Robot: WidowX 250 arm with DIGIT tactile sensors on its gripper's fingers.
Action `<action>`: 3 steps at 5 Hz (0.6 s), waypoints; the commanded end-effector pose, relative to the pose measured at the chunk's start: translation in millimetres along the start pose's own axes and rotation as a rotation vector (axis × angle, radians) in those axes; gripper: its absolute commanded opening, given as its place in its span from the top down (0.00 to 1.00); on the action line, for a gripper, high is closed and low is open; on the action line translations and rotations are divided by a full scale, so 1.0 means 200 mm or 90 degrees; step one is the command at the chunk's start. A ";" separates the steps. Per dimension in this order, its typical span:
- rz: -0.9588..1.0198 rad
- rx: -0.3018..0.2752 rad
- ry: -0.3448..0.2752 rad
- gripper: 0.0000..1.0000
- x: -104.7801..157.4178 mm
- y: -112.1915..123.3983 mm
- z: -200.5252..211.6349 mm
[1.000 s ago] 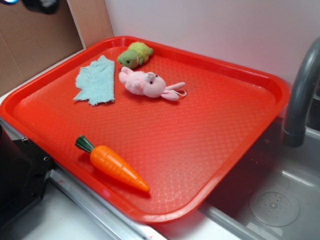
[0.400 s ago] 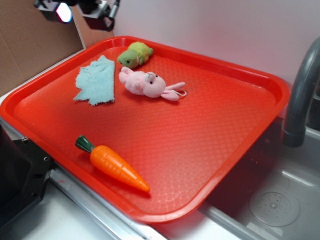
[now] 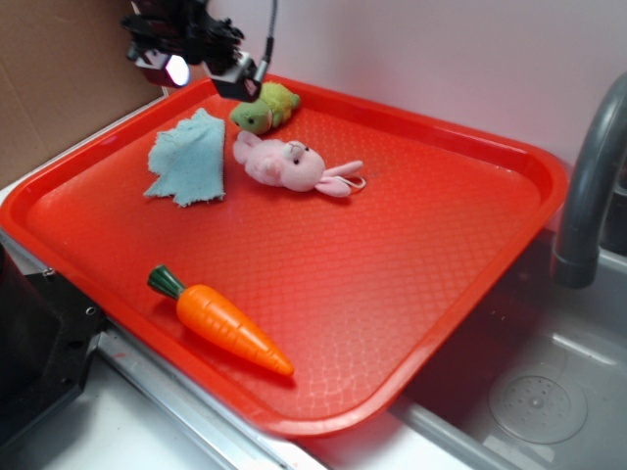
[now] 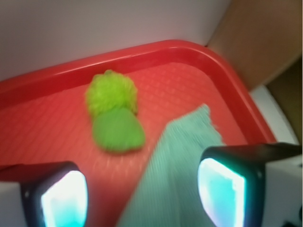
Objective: Grab the green animal.
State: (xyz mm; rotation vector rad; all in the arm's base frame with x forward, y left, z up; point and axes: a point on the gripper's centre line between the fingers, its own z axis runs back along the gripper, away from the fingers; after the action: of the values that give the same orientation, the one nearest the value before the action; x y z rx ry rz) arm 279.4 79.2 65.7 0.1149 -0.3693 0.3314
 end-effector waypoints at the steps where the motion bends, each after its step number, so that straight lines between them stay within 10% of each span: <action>1: -0.026 0.004 -0.043 0.00 0.19 -0.01 -0.12; 2: -0.035 -0.005 -0.027 0.10 0.20 -0.02 -0.19; 3: -0.023 -0.001 -0.010 1.00 0.20 -0.01 -0.24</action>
State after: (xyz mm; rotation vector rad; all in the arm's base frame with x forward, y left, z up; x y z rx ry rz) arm 321.1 87.2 20.6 0.1109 -0.3380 0.2840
